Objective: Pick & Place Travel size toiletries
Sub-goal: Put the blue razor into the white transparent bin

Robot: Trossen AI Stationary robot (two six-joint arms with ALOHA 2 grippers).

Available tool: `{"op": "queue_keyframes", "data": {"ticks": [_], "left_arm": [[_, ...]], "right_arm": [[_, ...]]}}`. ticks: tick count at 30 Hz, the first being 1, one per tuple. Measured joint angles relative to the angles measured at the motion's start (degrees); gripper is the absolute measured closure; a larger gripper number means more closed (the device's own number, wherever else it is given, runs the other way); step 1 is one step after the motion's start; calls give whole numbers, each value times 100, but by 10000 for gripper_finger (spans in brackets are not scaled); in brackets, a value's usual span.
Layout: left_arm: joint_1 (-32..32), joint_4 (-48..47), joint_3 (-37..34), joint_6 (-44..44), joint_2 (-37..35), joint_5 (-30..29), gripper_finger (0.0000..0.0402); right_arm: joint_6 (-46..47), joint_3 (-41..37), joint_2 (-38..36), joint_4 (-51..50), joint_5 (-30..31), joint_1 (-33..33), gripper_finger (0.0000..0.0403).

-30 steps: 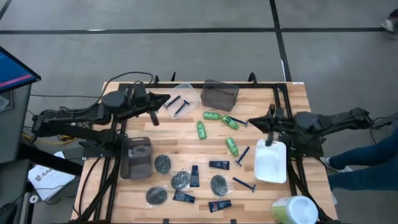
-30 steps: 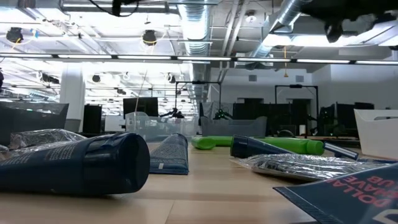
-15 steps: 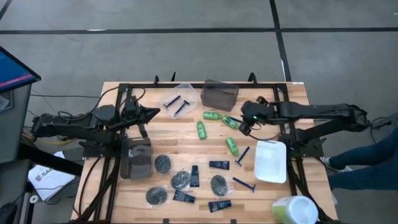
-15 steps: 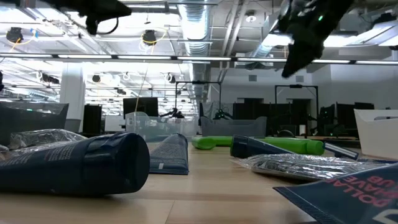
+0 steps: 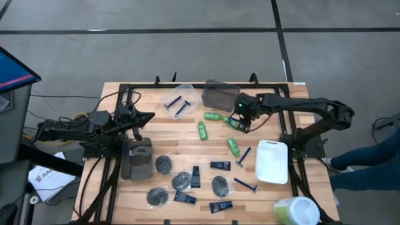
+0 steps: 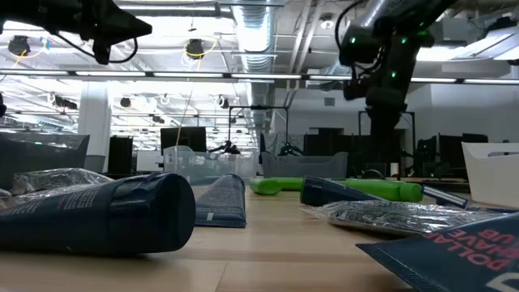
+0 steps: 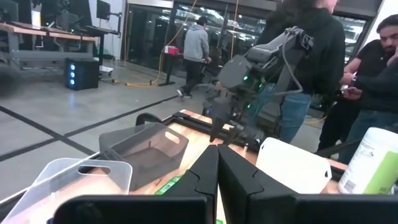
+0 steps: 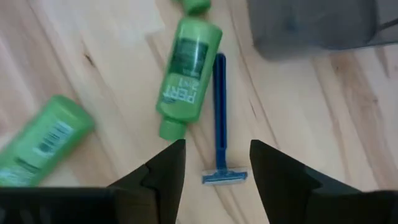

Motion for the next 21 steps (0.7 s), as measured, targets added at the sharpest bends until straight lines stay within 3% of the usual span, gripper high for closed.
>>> {"op": "queue_keyframes", "data": {"ticks": [21], "left_arm": [[2,6,-76,-124,-87,0,401]], "right_arm": [[-512,-1,1435,249,-272,-370,231]]}}
